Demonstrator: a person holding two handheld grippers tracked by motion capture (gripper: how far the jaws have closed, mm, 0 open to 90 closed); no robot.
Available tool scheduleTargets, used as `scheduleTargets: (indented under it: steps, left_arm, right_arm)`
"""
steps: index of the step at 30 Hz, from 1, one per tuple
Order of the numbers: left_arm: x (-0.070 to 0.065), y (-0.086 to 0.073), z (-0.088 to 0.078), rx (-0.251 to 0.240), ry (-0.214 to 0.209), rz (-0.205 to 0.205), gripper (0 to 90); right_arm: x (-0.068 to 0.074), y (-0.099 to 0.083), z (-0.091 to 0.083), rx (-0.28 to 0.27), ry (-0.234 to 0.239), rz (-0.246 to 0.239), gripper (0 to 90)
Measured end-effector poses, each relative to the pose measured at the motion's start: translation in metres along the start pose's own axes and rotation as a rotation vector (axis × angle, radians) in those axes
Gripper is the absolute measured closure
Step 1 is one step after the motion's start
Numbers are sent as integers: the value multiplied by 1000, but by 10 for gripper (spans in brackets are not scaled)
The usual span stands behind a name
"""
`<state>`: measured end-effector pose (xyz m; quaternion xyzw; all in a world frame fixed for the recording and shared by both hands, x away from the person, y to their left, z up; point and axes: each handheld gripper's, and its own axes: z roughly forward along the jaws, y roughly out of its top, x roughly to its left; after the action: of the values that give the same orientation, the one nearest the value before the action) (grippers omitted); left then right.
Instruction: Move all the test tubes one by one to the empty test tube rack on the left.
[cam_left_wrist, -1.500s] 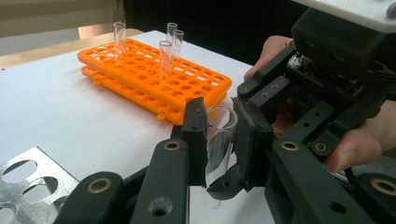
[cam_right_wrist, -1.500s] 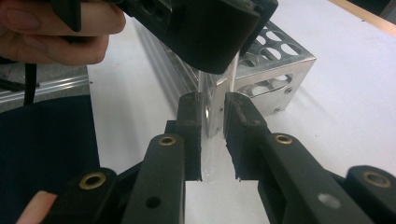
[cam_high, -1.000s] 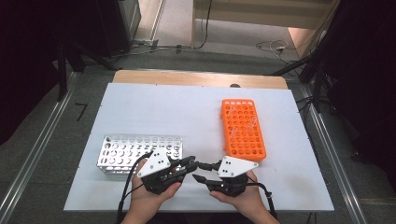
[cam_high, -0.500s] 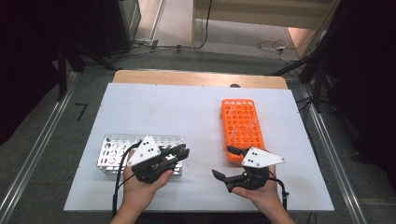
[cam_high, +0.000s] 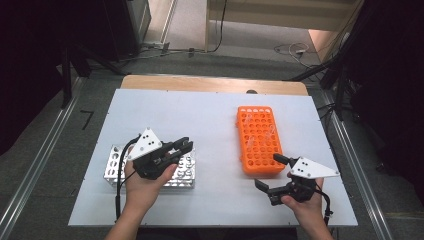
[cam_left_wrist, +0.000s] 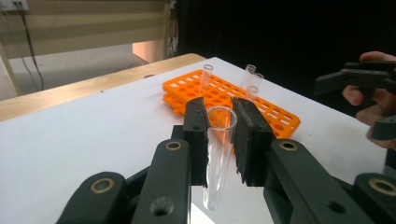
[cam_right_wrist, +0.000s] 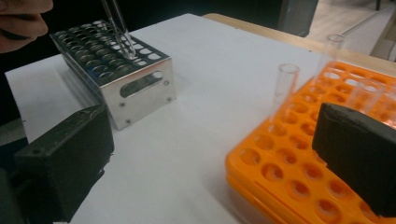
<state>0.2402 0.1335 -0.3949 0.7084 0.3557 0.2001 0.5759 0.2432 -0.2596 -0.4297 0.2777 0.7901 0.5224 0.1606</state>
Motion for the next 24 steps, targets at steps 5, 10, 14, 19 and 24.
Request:
scheduleTargets:
  steps: [5, 10, 14, 19, 24]
  left_arm:
    - [10, 1, 3, 0, 27, -5, 761]
    - [19, 1, 7, 1, 53, -11, 761]
    - [24, -1, 12, 5, 69, -19, 761]
    - [29, -6, 17, 21, 79, -21, 761]
    - [29, -11, 23, 41, 80, -25, 761]
  right_arm:
    - [-13, -7, -13, -1, -35, 25, 0]
    - [-23, -13, -25, 1, -70, 45, 0]
    - [-32, -17, -31, -5, -88, 65, 0]
    - [-38, -18, -34, -15, -101, 77, 0]
    - [-39, -18, -35, -17, -107, 85, 0]
